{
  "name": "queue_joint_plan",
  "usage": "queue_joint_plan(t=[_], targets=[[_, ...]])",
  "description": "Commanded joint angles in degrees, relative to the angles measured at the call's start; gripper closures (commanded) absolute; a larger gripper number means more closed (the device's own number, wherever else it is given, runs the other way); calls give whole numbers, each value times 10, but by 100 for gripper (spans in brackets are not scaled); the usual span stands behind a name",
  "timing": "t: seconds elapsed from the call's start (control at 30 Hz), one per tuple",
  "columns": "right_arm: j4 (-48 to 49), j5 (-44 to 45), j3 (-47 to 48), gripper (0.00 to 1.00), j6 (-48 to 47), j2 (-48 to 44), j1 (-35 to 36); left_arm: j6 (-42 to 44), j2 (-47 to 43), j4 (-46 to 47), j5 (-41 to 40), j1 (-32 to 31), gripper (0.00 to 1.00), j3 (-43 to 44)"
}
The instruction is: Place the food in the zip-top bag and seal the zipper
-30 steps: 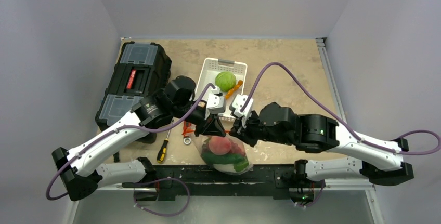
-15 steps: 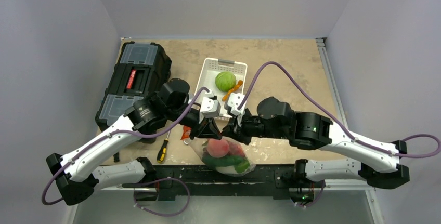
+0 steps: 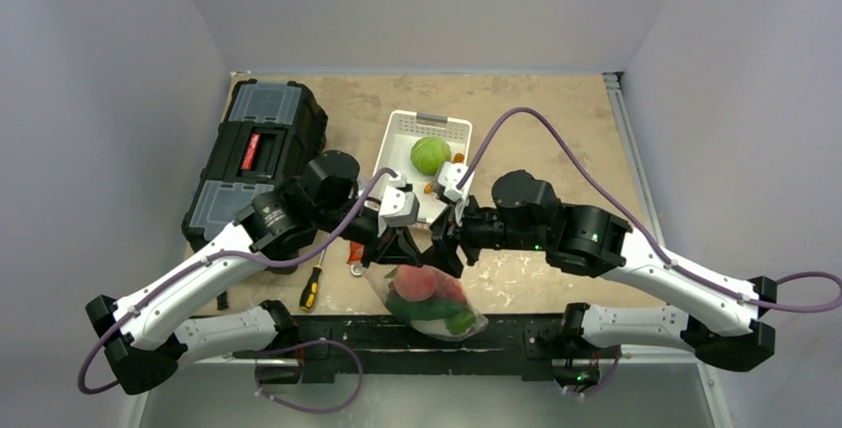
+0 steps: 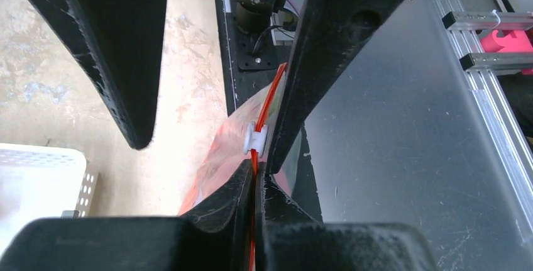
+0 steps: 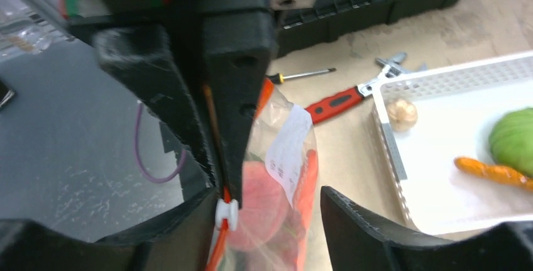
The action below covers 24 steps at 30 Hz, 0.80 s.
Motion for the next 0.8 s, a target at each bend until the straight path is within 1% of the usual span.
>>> queue_joint_plan(t=[0.0, 0.1, 0.13, 0.17, 0.27, 0.4, 0.47, 0.57, 0.77], targets=[[-46, 66, 12, 38, 14, -29, -5, 8, -8, 77, 35, 4, 100, 14], [-93, 82, 19, 38, 14, -49, -5, 12, 2, 70, 32, 5, 100, 18], [-109, 80, 24, 23, 42, -52, -5, 11, 4, 71, 30, 6, 100, 17], [-126, 78, 31, 20, 52, -53, -5, 12, 5, 70, 30, 7, 100, 18], [-166, 85, 52, 19, 61, -56, -5, 14, 9, 67, 26, 8, 100, 18], [-180, 89, 59, 19, 85, -54, -5, 16, 12, 66, 23, 9, 100, 17], [-182, 84, 62, 21, 85, -41, -5, 14, 14, 66, 23, 8, 100, 17], [-173, 62, 68, 28, 73, -16, -6, 17, 15, 54, 22, 9, 100, 24], [-169, 23, 97, 56, 42, 27, -9, 16, 3, 60, 25, 9, 100, 21]])
